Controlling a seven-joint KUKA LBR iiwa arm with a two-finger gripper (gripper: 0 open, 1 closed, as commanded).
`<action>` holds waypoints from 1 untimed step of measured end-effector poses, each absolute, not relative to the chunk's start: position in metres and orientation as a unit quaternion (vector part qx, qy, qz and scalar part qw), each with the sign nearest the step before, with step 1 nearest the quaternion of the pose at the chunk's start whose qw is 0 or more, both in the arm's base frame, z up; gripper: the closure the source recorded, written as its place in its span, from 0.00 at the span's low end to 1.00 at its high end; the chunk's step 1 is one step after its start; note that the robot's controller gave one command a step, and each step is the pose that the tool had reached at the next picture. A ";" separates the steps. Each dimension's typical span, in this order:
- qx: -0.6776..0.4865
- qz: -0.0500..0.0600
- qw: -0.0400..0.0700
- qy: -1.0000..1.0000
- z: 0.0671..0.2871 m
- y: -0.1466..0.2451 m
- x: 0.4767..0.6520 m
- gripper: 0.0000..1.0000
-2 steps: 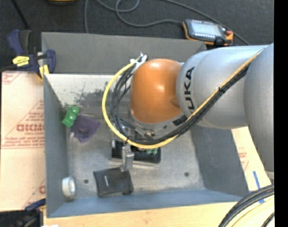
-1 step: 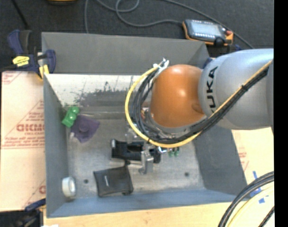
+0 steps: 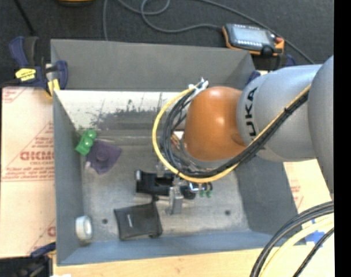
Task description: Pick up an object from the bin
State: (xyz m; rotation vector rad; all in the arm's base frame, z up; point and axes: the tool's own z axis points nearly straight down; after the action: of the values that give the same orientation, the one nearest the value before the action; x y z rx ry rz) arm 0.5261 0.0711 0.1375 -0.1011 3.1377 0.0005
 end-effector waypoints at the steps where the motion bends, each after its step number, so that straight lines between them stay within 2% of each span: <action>1: -0.041 0.000 0.003 0.999 0.070 0.047 0.567 0.00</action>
Offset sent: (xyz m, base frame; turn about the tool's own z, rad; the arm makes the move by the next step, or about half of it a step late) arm 0.0353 -0.0190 -0.0675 0.0854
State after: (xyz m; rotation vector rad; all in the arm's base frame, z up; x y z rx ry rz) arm 0.5669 0.0467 0.0704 -0.1279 3.1322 -0.0006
